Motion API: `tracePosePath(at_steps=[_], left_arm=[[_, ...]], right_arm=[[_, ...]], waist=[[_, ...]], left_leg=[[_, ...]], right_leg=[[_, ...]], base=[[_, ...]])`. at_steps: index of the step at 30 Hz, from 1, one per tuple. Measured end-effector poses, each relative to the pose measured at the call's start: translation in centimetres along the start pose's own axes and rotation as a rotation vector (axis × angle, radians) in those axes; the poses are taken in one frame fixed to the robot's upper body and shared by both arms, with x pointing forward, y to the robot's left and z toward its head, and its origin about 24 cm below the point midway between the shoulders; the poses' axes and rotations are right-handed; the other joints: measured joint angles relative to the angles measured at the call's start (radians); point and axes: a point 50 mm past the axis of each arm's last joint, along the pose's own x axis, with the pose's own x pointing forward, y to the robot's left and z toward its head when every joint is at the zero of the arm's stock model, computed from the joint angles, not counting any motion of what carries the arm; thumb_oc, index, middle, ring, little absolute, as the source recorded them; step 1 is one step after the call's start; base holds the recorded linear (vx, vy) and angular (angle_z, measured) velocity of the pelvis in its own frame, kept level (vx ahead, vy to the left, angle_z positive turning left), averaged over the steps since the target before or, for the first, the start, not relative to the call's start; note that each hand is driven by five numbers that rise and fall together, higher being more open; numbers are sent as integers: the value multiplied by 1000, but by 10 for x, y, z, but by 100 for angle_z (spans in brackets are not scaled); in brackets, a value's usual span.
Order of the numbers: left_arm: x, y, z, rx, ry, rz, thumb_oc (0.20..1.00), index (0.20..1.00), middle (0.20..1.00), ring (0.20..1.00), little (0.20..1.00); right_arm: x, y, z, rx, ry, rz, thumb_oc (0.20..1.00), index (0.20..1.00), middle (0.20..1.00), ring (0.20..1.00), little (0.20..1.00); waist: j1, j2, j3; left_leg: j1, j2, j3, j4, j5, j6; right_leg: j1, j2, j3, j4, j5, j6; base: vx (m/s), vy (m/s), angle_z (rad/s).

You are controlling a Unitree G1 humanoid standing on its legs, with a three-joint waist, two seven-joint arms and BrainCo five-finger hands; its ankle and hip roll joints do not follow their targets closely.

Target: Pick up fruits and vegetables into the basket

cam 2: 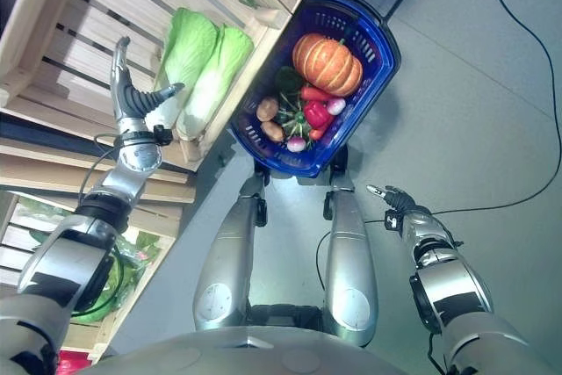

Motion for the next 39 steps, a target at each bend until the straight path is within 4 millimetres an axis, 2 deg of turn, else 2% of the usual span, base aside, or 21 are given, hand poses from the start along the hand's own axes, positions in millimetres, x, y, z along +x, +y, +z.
tracePosePath(at_steps=[6,8,21,39], left_arm=[[12,7,-17,127,129,13,1000,1000,1000,1000,1000],[10,7,-27,182,187,-17,1000,1000,1000,1000,1000],[-1,6,-58,309,365,-201,1000,1000,1000,1000,1000],[2,10,-65,282,503,-231,1000,1000,1000,1000,1000]], right_arm=[[0,3,2,-20,-4,17,1000,1000,1000,1000,1000],[1,4,5,-22,-9,22,1000,1000,1000,1000,1000],[2,9,28,-36,-57,36,1000,1000,1000,1000,1000],[2,11,36,-60,-65,41,1000,1000,1000,1000,1000]], waist=[[-29,-11,3],[-33,-16,5],[-49,-19,5],[-62,-30,3]], left_leg=[[-26,1,6,4,-1,1],[-28,3,7,12,-6,1],[-34,1,24,54,-40,7],[-63,3,28,74,-49,9]], right_leg=[[-28,11,23,1,1,1],[-26,15,25,2,2,3],[-29,15,47,14,-6,7],[-55,20,56,20,-1,9]], base=[[13,9,-3],[9,7,-3],[6,13,-3],[2,2,-2]])
